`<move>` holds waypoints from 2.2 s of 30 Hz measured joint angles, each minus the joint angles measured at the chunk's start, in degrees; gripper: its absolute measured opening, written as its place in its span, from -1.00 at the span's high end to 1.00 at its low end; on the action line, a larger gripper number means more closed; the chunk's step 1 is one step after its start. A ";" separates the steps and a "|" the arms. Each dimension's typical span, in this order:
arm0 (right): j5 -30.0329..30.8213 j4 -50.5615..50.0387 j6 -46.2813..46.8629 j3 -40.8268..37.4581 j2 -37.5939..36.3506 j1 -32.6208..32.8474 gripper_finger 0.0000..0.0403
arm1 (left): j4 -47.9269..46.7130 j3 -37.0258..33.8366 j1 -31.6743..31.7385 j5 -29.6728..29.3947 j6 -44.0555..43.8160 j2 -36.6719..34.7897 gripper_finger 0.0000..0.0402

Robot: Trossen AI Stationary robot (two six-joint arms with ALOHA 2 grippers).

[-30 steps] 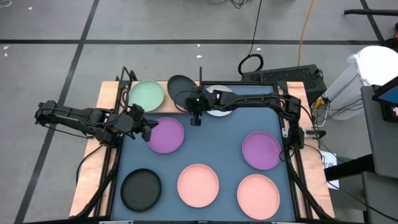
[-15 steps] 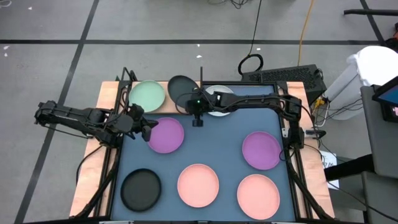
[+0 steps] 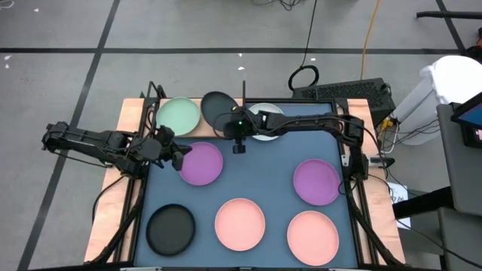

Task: Place and stack plates onto a shelf
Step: Put the top black plate on the shelf

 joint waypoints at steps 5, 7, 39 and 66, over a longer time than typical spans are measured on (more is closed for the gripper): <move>-0.32 3.69 6.05 -0.15 0.17 0.06 1.00 | 0.20 0.00 0.00 0.00 0.06 0.00 0.82; 0.17 3.31 8.36 -0.11 0.10 0.04 1.00 | 0.20 0.00 0.00 0.02 0.27 0.00 0.82; 5.05 2.55 7.57 -0.08 3.34 0.63 0.66 | 0.20 0.00 0.01 1.02 -1.55 -0.02 0.82; 4.82 -25.27 46.86 0.03 -28.70 6.59 0.54 | -2.78 0.00 0.01 -0.90 1.64 -0.02 0.82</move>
